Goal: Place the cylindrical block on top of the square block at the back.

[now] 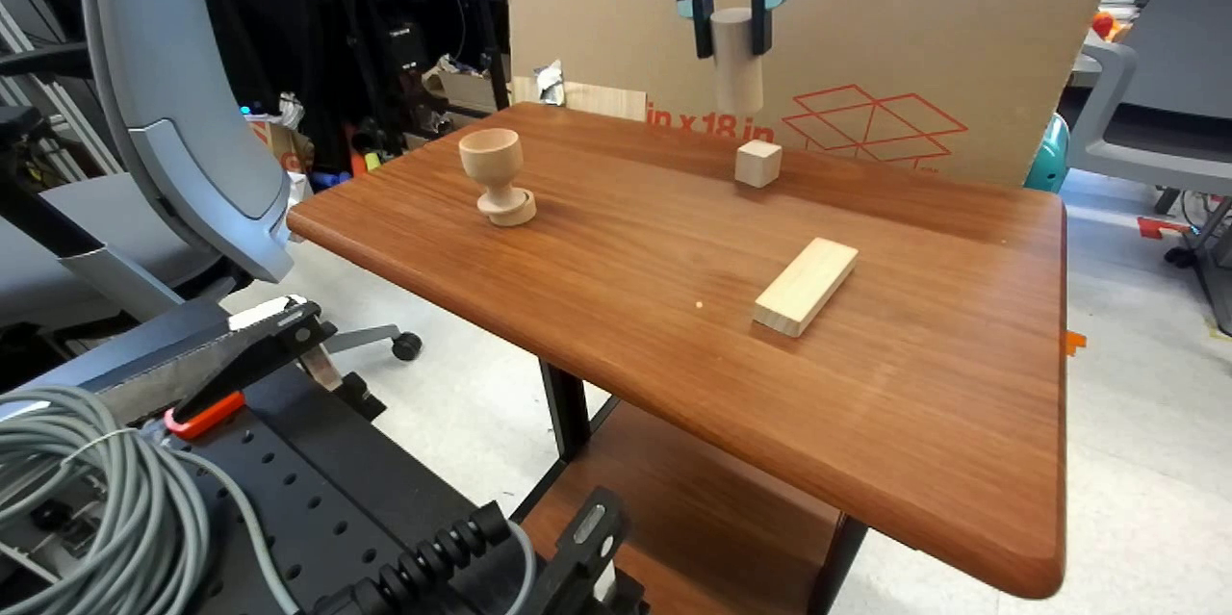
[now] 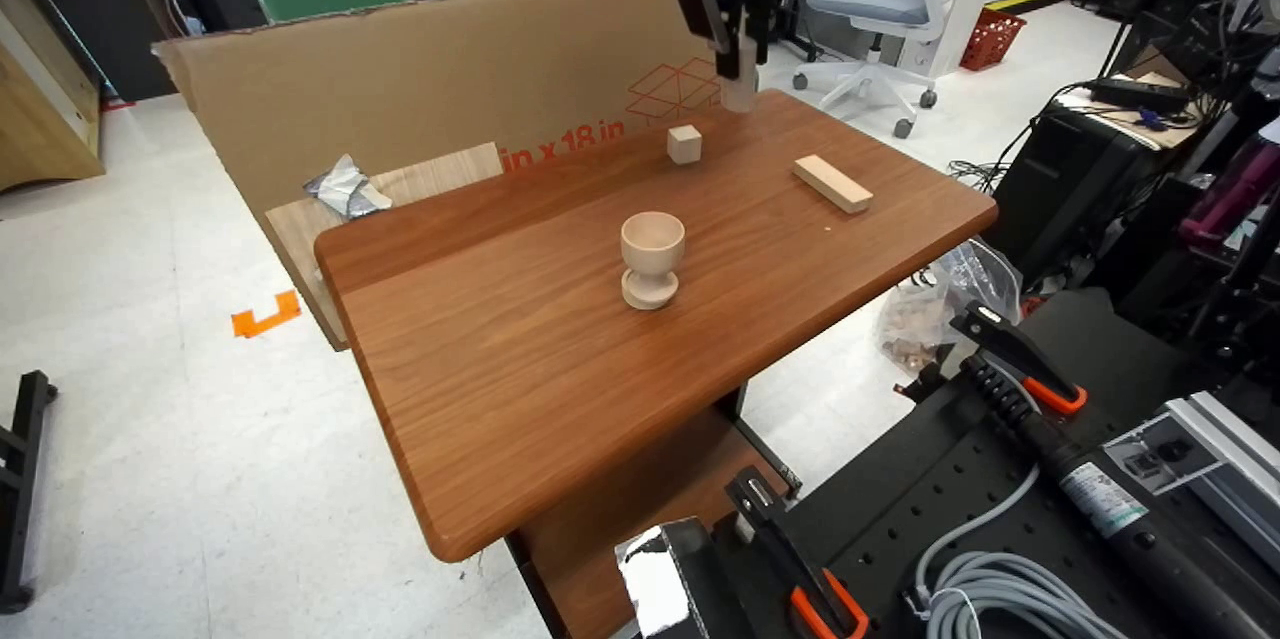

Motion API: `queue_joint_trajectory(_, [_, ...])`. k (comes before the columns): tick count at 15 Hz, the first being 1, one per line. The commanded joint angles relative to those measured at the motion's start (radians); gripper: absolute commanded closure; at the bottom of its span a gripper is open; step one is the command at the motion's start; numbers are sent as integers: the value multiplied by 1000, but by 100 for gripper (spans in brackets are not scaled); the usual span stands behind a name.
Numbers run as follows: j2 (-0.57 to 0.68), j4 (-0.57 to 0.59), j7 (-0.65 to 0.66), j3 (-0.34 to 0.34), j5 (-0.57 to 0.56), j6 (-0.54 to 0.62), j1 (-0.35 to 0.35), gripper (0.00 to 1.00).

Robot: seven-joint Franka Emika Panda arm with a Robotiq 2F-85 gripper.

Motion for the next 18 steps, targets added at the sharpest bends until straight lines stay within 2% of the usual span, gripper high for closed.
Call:
queue_joint_trajectory(1, [27,104,46,-14,-24,-82,17,89])
queue_joint_trajectory(18, [260,404,99,-15,-20,-210,48,89])
